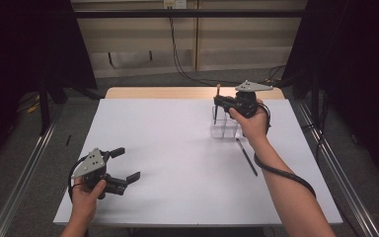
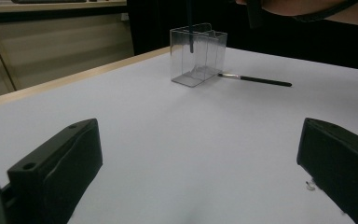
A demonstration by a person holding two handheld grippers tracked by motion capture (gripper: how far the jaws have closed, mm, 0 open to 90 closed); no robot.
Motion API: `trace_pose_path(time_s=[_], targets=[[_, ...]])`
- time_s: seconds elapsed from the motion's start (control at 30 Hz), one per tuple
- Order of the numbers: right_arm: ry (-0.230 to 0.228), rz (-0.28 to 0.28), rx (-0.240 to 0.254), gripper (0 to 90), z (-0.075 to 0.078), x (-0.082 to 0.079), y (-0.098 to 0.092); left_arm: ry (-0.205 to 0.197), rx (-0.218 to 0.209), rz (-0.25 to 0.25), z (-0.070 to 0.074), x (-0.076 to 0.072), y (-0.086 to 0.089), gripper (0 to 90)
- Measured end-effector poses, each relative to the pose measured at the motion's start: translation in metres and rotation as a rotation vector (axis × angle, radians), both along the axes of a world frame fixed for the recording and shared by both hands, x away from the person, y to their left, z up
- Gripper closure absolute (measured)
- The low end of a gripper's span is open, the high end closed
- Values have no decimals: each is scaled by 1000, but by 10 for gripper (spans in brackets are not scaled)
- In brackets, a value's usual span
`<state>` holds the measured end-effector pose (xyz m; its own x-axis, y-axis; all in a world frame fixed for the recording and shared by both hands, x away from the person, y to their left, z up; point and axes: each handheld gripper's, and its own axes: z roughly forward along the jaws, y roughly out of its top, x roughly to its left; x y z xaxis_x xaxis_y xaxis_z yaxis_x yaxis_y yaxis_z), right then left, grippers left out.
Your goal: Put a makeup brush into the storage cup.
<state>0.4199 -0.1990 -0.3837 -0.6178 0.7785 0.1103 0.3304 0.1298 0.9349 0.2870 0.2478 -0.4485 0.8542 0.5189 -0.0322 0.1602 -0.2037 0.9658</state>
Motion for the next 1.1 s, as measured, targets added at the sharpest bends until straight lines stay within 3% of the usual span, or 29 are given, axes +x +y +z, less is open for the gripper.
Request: trace_pose_path(time_s=[0.23,0.3,0.33,0.47,0.6,0.77,1.1], targets=[[5,8,14,805,0,0,-1,3,0,-3,0,0,0,0],[5,24,23,667,1,-1,-1,5,-3,-2,0,0,0,0],[5,24,23,667,1,-1,-1,6,-3,-1,-1,0,0,0],[19,28,15,409,0,-1,-1,3,4,0,-1,0,0,0],[10,24,14,262,-1,-3,-1,5,-1,-2,0,0,-1,0],[9,36,28,163,-3,-8,-2,5,-1,-1,0,0,-1,0],[-2,59,42,101,-5,-16,-5,0,6,2,0,0,0,0]])
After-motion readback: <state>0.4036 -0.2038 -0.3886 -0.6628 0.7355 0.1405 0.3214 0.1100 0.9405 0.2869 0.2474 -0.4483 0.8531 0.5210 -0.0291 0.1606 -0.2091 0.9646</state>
